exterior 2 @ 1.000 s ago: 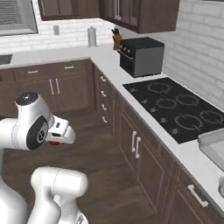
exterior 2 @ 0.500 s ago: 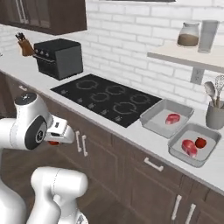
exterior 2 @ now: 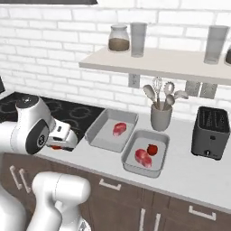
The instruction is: Place one bell pepper and one steak in each tupperware on the nearby counter, to pack two identical lunches.
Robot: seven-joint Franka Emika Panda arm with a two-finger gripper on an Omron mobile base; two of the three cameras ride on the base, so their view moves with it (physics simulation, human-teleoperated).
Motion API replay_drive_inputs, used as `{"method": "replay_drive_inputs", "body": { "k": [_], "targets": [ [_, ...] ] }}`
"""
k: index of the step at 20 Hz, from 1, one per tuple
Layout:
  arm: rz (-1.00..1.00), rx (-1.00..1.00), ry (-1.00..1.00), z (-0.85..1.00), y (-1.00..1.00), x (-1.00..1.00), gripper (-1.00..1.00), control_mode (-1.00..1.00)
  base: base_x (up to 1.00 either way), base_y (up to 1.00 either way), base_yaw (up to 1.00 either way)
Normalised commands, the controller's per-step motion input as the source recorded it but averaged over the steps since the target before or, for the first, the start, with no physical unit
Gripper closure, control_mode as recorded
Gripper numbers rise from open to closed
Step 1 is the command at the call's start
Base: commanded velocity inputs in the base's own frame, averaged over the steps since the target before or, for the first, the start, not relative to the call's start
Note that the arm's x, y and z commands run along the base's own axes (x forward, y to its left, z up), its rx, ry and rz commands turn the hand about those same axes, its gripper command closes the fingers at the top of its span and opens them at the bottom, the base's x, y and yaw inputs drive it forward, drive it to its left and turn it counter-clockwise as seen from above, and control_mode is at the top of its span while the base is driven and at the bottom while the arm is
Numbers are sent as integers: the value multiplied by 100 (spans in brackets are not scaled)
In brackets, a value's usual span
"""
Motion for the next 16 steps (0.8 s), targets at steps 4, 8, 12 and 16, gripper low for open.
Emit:
{"method": "replay_drive_inputs", "body": {
  "k": [4, 8, 12, 16],
  "targets": [
    [0, 0, 0, 0, 0, 0, 100, 100, 92, 0, -48],
    [0, 0, 0, 0, 0, 0, 100, 100, 2, 0, -14],
    [0, 0, 0, 0, 0, 0, 100, 100, 0, -6, -6],
    [-2, 0, 0, -5, 0, 46, 100, -100, 0, 0, -1]
  ]
}}
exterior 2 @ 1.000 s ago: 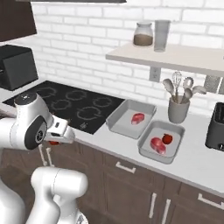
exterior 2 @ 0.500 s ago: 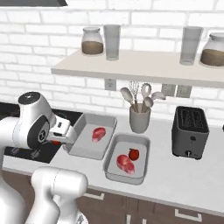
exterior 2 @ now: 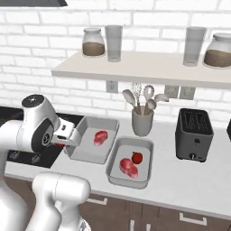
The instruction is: Place one bell pepper and one steak in each tupperware on the nearby counter, to pack two identical lunches.
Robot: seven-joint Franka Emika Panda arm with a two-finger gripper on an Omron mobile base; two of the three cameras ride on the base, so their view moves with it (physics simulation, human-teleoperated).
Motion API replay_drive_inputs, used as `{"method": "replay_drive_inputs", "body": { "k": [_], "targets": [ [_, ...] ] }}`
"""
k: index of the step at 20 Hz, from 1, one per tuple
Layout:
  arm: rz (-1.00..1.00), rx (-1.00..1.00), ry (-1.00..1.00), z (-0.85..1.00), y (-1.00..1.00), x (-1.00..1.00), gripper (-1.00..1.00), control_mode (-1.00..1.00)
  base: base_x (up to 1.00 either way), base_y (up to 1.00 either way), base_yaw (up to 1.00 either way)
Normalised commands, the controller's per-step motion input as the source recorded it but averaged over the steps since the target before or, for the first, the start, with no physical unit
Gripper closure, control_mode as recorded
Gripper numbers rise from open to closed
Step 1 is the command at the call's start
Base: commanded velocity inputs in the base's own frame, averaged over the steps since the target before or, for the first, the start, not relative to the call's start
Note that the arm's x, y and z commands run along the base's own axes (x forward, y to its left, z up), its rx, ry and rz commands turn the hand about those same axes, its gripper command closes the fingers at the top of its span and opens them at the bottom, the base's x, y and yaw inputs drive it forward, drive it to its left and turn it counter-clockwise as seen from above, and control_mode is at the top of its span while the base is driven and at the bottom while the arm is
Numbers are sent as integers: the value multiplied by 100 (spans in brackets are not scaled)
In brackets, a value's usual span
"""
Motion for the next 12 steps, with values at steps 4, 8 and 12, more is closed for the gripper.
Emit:
{"method": "replay_drive_inputs", "body": {
  "k": [4, 8, 12],
  "targets": [
    [0, 0, 0, -20, 6, 100, 100, -100, 0, 0, 0],
    [0, 0, 0, -27, 2, 100, 100, -100, 0, 0, 0],
    [0, 0, 0, -33, 0, 100, 100, -100, 0, 0, 0]
  ]
}}
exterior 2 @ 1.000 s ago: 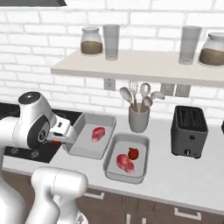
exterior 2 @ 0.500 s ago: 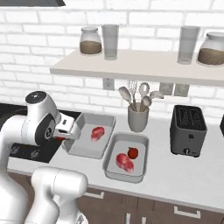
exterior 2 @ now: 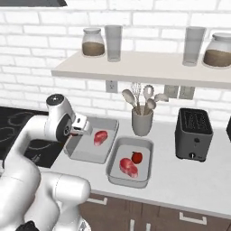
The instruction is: Place one bell pepper and one steak in each tupperware on the nearby counter, to pack two identical lunches.
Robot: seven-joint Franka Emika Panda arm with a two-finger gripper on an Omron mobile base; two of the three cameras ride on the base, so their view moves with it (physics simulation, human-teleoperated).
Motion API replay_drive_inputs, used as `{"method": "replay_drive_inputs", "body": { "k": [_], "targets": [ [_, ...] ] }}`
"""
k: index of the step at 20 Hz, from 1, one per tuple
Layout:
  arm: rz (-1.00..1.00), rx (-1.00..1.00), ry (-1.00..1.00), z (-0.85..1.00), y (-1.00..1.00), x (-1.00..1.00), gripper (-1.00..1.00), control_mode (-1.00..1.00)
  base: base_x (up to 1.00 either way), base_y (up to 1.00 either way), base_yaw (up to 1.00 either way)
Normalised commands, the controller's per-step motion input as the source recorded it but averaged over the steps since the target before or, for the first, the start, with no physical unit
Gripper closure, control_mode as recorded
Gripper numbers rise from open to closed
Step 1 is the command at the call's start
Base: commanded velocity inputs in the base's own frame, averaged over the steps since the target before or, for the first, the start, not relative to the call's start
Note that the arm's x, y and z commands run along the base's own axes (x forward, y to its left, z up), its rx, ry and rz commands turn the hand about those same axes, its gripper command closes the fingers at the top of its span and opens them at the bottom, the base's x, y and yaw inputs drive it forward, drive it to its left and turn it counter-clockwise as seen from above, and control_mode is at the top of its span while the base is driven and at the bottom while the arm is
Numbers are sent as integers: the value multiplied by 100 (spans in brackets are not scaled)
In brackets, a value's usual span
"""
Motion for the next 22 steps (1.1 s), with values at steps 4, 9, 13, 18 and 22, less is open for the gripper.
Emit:
{"method": "replay_drive_inputs", "body": {
  "k": [4, 9, 13, 18, 22],
  "targets": [
    [0, 0, 4, -41, 0, 99, 100, -100, 0, 0, 0],
    [1, 0, 10, -58, 0, 71, 100, -100, 0, 0, 0],
    [15, -1, 22, -28, 0, 28, 100, -100, 0, 0, 0],
    [12, -3, 33, -7, 0, 7, 100, -100, 0, 0, 0],
    [6, 0, 28, -7, 0, 5, 100, -100, 0, 0, 0]
  ]
}}
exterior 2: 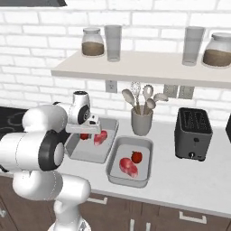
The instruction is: Place one bell pepper and one steak in each tupperware on the nearby counter, to pack two identical lunches.
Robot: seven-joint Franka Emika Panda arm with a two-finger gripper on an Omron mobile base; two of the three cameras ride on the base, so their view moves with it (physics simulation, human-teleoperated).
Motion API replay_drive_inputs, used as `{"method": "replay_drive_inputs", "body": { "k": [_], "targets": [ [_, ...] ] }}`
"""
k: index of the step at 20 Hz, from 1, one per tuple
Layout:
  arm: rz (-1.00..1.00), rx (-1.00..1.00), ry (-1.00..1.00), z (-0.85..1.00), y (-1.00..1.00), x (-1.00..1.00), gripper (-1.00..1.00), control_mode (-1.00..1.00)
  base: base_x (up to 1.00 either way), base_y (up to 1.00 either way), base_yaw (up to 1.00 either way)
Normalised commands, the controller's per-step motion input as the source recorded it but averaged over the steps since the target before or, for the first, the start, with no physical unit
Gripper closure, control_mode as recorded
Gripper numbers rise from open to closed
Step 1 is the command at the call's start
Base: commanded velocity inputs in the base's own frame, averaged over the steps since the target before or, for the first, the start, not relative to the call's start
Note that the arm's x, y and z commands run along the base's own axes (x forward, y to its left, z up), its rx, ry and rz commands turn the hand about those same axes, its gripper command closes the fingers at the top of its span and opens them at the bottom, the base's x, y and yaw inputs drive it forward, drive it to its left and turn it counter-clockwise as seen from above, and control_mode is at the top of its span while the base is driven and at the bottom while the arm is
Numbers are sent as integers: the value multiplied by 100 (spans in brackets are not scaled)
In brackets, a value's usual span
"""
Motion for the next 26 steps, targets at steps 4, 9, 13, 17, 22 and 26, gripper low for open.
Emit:
{"method": "replay_drive_inputs", "body": {
  "k": [4, 9, 13, 17, 22, 26],
  "targets": [
    [3, -1, 1, -54, 0, 11, 100, -100, 0, 0, 0],
    [2, -2, 0, -57, 2, 42, 100, -100, 0, 0, 0],
    [2, 0, 0, -13, 9, 14, 100, -100, 0, 0, 0],
    [3, 0, -2, -1, 11, 7, 100, -100, 0, 0, 0],
    [0, 0, 0, 0, 0, -2, 100, -100, 0, 0, 0],
    [0, 0, 0, 0, 0, 0, -100, -100, 0, 0, 0]
  ]
}}
